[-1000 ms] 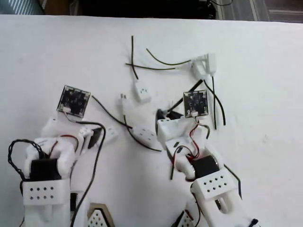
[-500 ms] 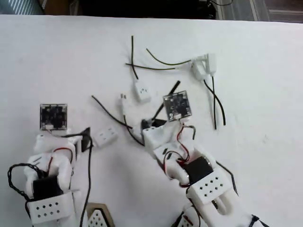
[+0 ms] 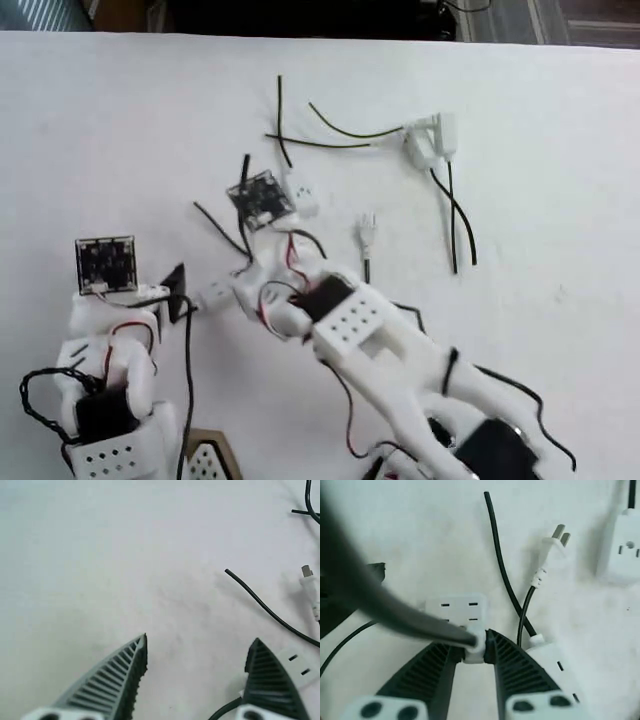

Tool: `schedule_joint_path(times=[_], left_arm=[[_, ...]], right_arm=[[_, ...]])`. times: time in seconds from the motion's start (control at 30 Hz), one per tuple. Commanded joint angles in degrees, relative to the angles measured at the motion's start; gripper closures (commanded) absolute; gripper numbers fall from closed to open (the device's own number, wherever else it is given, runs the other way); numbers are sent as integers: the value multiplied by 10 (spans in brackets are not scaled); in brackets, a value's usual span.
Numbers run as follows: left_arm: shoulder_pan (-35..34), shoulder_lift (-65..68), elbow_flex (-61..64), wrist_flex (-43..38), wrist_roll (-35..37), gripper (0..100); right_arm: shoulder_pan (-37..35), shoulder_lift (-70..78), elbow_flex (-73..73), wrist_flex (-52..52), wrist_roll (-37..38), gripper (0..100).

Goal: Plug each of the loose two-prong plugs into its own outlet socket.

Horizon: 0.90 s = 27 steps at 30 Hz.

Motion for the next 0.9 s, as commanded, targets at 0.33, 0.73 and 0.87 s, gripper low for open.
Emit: schedule_joint_path(times=[0.33,0.73,0.87], left_arm=[[-6,-7,-3,3,3,691],[-6,-7,-3,3,3,691],[-6,-7,-3,4,3,691]], right_arm=[[-2,92,-55,-96,27,981],[-9,142,-36,-120,57,981],[-29,156,1,-147,79,981]])
